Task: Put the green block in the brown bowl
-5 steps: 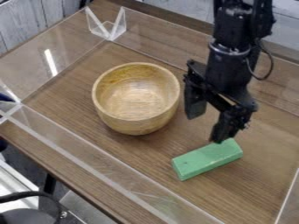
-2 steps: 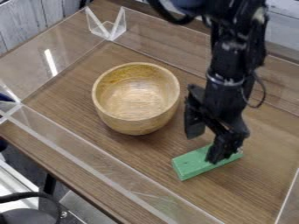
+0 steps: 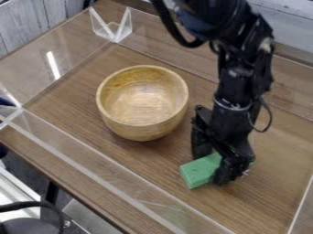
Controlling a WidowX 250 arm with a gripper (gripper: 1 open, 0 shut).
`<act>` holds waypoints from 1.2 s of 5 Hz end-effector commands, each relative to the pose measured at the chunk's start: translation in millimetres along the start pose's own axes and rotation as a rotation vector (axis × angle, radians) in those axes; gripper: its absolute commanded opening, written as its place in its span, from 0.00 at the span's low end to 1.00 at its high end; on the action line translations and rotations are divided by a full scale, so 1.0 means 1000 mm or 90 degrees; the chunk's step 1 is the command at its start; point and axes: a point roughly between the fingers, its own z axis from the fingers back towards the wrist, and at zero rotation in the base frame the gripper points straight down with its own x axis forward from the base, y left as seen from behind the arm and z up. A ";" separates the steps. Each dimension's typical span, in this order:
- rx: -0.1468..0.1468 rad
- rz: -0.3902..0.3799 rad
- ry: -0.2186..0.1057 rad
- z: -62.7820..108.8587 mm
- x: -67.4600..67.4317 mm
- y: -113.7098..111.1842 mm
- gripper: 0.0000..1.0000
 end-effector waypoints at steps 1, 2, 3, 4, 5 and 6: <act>0.000 -0.014 -0.017 0.005 0.006 -0.002 1.00; -0.004 -0.017 -0.013 0.002 0.006 -0.002 1.00; -0.008 -0.019 -0.009 0.000 0.005 -0.003 1.00; -0.012 -0.022 -0.005 -0.002 0.003 -0.004 1.00; -0.015 -0.025 -0.001 -0.003 0.002 -0.005 1.00; -0.019 -0.027 0.003 -0.004 0.001 -0.005 1.00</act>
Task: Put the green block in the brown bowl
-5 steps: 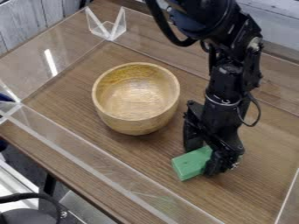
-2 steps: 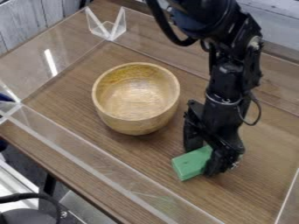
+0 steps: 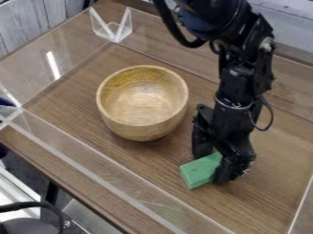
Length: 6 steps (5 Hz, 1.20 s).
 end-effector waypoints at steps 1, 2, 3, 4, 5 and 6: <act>-0.006 -0.015 0.004 -0.002 -0.002 -0.003 1.00; -0.009 -0.018 0.008 -0.002 -0.003 -0.004 1.00; -0.013 -0.020 0.011 -0.001 -0.005 -0.005 1.00; -0.014 -0.018 0.012 0.000 -0.004 -0.004 0.00; -0.013 -0.018 0.010 0.002 -0.005 -0.004 0.00; -0.011 -0.016 0.007 0.008 -0.007 -0.003 0.00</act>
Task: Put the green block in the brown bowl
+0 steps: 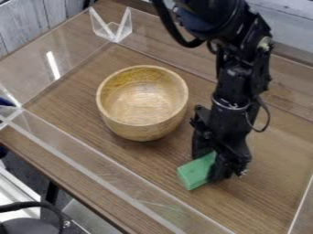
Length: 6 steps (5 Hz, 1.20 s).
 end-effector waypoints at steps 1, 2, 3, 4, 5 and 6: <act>0.007 -0.001 -0.024 0.016 0.000 0.001 0.00; 0.012 0.001 -0.030 0.025 -0.002 0.002 0.00; 0.023 0.005 -0.042 0.042 -0.004 0.003 0.00; 0.041 0.023 -0.060 0.071 -0.008 0.010 0.00; 0.057 0.052 -0.075 0.097 -0.014 0.026 0.00; 0.065 0.092 -0.082 0.111 -0.019 0.056 0.00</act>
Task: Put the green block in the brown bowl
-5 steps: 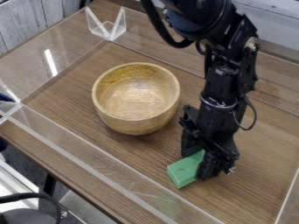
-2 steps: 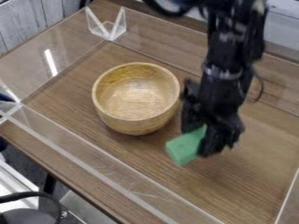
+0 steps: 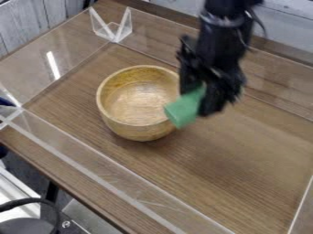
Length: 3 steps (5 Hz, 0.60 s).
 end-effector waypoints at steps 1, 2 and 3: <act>0.013 0.041 -0.039 0.020 -0.001 0.039 0.00; 0.010 0.072 -0.036 0.018 -0.012 0.064 0.00; 0.005 0.094 -0.028 0.008 -0.024 0.076 0.00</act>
